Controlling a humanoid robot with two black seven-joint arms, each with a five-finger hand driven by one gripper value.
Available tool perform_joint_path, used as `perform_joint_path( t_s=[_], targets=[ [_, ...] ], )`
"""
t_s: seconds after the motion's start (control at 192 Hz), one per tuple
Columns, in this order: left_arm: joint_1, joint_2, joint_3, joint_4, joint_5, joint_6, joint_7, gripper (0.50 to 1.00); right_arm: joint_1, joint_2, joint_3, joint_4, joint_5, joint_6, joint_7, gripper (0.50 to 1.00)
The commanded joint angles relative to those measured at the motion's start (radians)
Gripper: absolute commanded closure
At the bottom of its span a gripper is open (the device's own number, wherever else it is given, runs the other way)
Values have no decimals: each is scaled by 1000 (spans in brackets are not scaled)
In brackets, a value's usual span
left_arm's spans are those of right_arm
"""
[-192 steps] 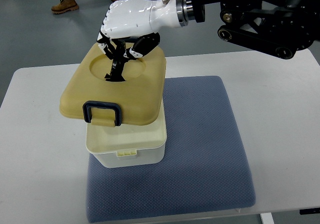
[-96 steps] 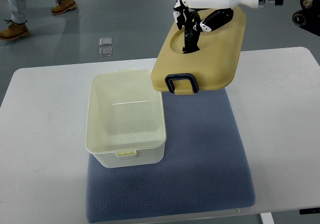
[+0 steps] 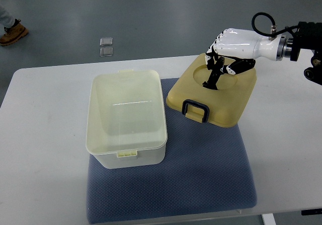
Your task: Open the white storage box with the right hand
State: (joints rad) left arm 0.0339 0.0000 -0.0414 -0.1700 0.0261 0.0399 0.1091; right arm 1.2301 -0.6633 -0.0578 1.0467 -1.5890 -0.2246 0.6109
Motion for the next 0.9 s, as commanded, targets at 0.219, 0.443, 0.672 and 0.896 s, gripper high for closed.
perform_joint_path(
  t_s=[0.219,0.443,0.672,0.896],
  targets=[
    [0,0,0,0,0,0,0,500,-73,71,-19,-2,1,-79,0,1000],
    [0,0,0,1,0,0,0,500,-109,117,-16,3,20,-137,0,568],
    [0,0,0,0,0,0,0,500,-118,108,-19,1,34,-136,0,568],
    [0,0,0,0,0,0,0,500,-104,70,-30,3,32,-122,0,562]
  ],
)
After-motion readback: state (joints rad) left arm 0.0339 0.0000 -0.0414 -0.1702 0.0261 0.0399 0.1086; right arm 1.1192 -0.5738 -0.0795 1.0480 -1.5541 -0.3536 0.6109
